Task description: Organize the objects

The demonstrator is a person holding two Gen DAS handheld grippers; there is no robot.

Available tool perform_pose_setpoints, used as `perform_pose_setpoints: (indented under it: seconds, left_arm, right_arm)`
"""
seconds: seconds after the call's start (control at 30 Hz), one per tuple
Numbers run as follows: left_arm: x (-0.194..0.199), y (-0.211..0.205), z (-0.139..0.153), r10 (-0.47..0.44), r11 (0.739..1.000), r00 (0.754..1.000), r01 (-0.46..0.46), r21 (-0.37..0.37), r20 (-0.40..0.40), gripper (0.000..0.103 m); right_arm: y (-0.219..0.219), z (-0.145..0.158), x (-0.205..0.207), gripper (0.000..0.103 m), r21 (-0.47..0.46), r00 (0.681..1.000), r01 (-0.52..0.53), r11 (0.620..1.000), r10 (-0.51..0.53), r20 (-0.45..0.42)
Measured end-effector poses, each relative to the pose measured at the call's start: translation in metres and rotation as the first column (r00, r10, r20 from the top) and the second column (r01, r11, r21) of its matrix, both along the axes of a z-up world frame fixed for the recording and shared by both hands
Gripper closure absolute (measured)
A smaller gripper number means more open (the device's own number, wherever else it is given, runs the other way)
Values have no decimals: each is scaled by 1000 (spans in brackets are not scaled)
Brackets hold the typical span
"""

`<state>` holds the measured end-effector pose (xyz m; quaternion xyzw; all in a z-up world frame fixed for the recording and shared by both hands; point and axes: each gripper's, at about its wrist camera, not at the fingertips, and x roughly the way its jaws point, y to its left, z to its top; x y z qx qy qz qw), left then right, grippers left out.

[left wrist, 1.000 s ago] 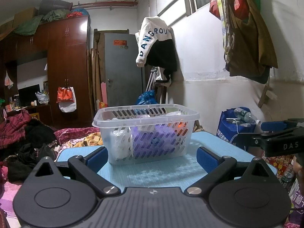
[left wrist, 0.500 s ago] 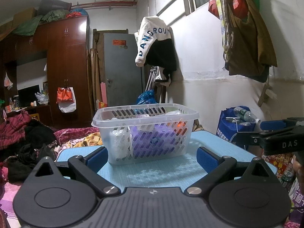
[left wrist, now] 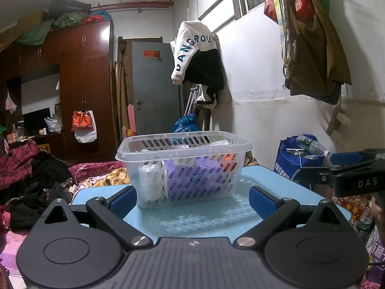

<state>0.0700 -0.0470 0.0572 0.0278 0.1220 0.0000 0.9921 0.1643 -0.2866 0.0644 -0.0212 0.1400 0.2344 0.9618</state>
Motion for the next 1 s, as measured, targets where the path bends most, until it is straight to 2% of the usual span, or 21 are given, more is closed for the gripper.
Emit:
perform_pose_setpoints:
  seconds: [1.0]
  left_arm:
    - [3, -7, -3, -2, 1000, 1000, 2, 10, -2, 3]
  right_arm:
    - [1, 0, -1, 0, -1, 1000, -1, 1000, 1, 2]
